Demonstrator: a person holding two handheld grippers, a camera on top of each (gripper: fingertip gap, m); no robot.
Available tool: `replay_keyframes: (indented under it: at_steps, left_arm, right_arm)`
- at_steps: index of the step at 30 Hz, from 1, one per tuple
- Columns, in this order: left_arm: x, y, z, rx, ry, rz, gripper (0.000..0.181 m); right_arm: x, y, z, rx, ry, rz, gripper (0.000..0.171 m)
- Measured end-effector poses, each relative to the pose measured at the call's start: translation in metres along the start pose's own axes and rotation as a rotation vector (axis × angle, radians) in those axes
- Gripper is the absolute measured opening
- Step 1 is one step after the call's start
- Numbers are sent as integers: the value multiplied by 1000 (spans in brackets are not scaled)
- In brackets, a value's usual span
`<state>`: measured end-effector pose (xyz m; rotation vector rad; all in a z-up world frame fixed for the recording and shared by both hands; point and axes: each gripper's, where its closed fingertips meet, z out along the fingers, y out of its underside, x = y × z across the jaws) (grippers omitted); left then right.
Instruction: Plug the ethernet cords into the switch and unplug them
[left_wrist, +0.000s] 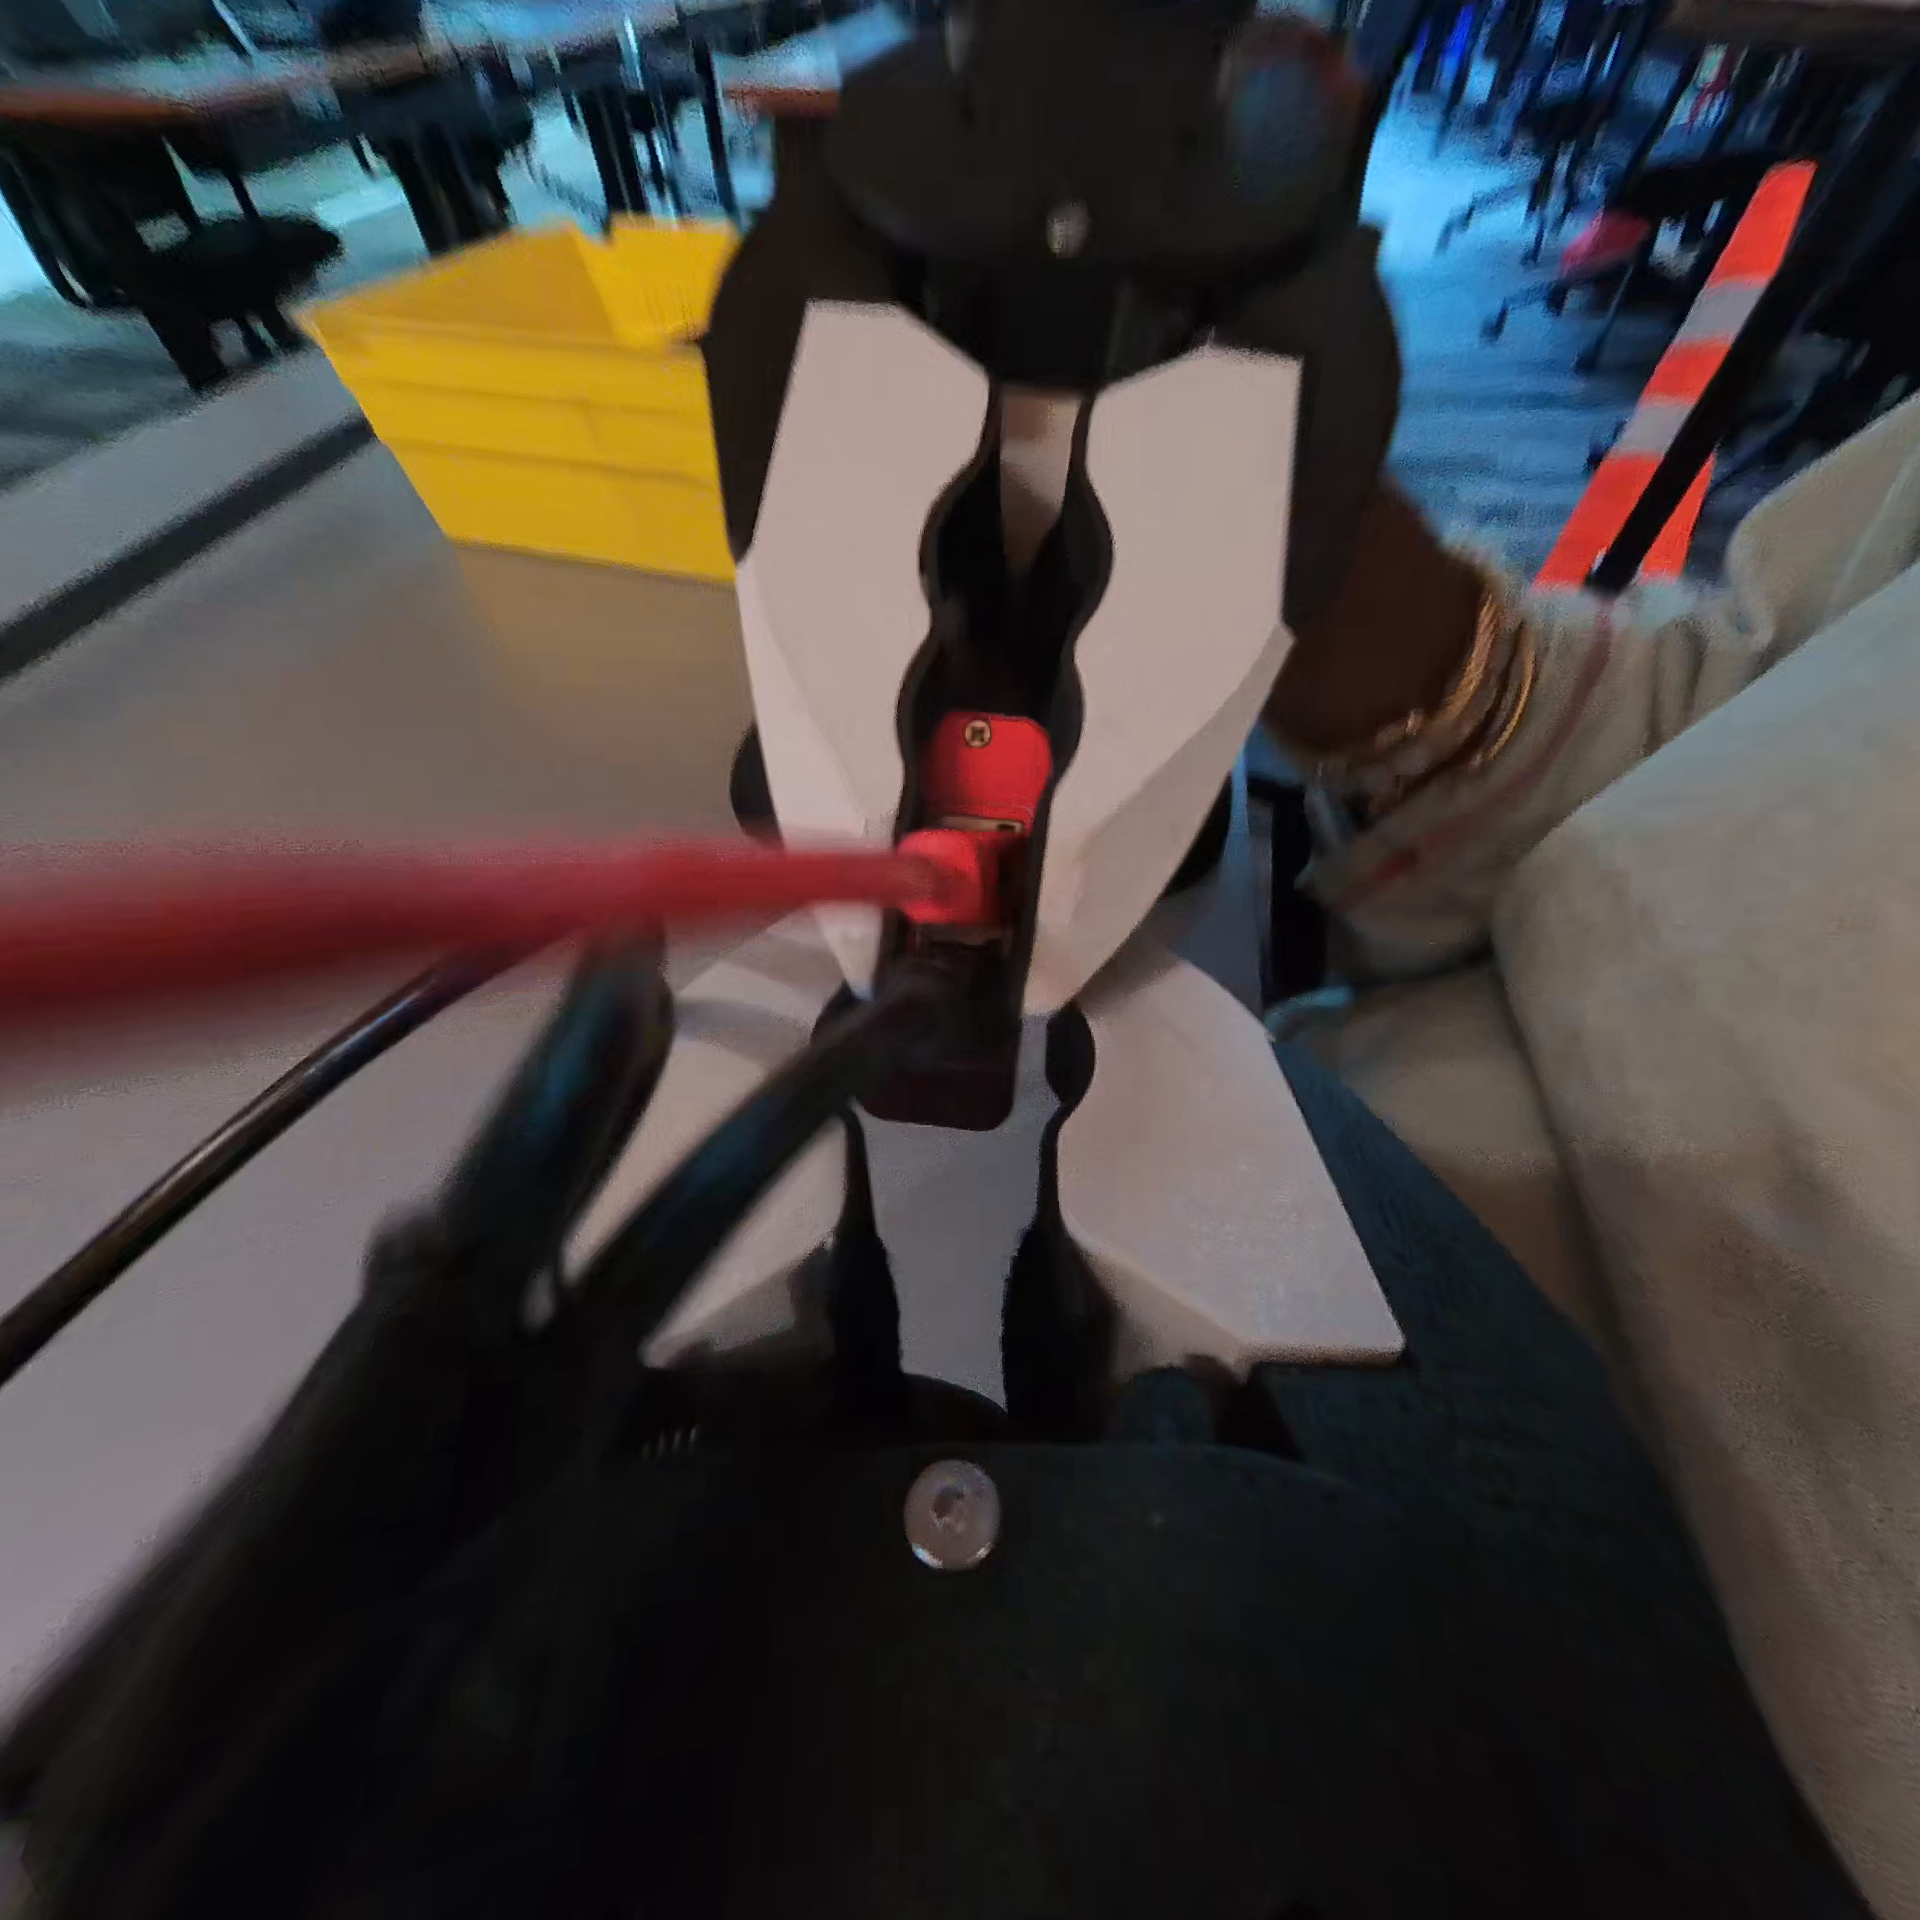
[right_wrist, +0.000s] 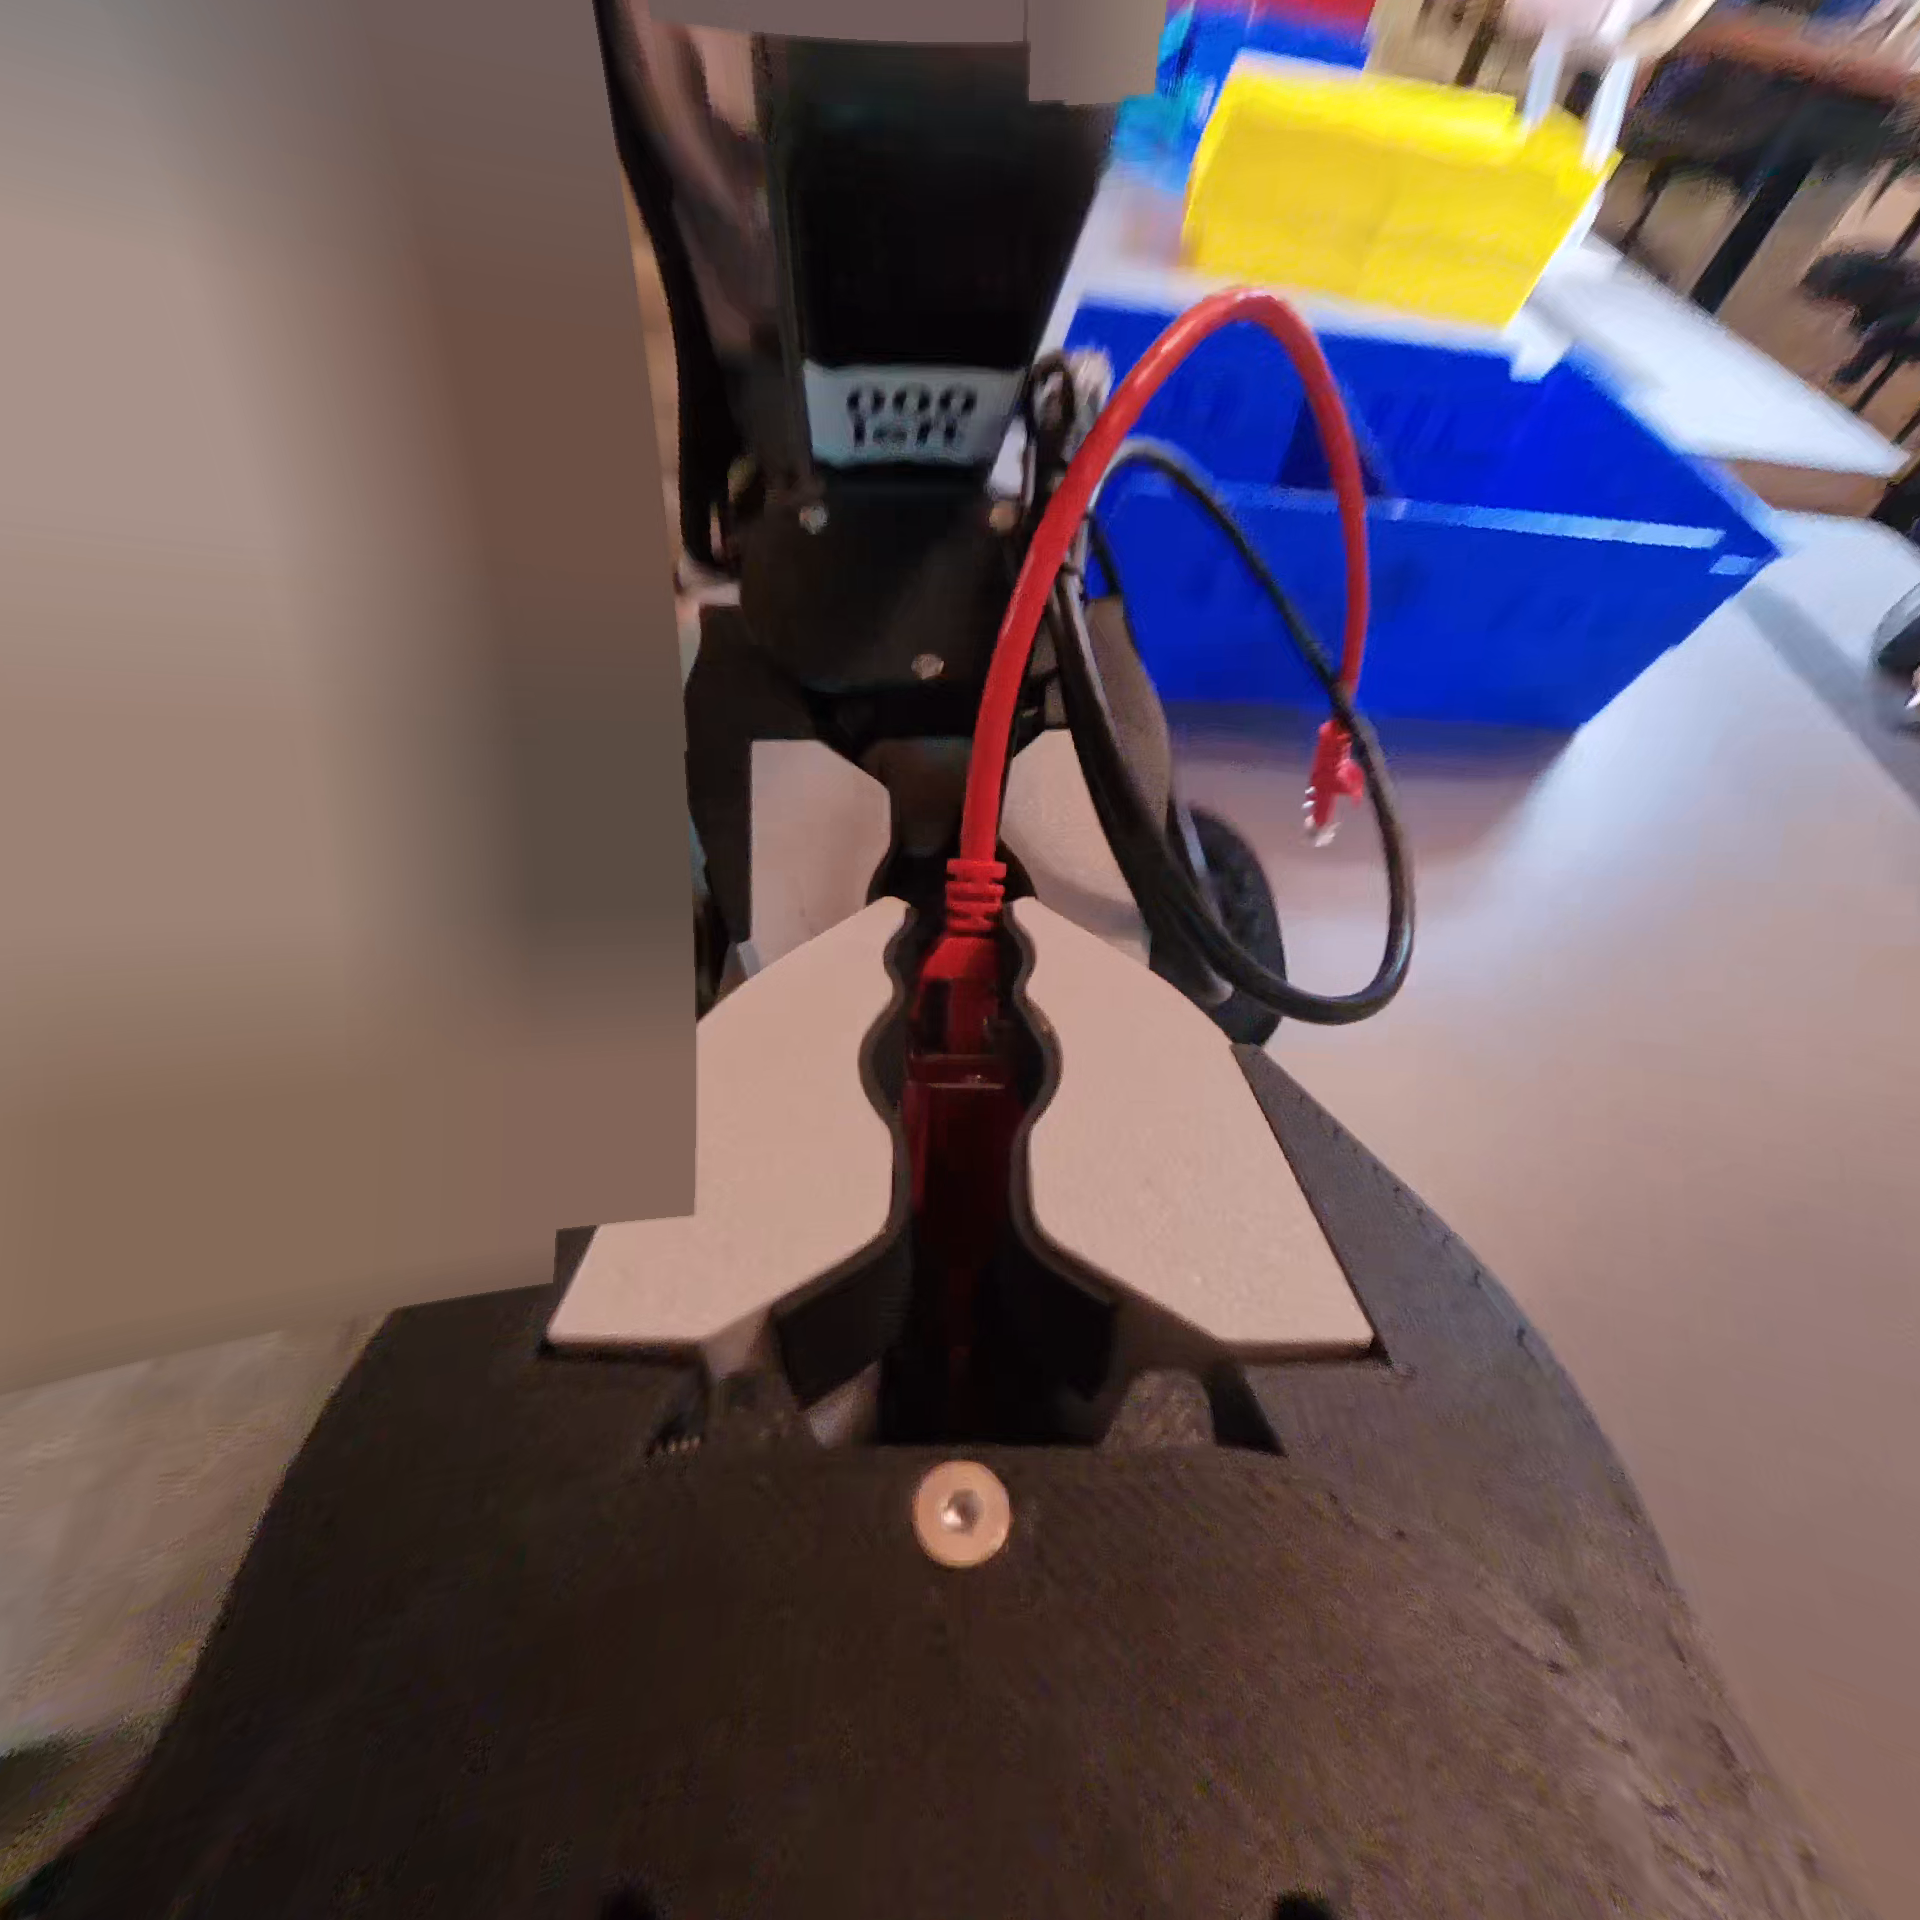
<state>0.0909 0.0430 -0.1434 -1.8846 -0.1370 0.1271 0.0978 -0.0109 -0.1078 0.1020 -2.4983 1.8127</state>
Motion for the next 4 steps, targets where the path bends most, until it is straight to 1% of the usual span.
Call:
replay_keyframes:
  at_steps: [2,4]
  left_arm:
    - [-1,-21,-8,134,1,-7,41]
    - [-5,-35,-16,254,-32,6,49]
  right_arm:
    - [8,-19,-12,187,19,59,14]
    - [17,-36,-30,387,46,111,14]
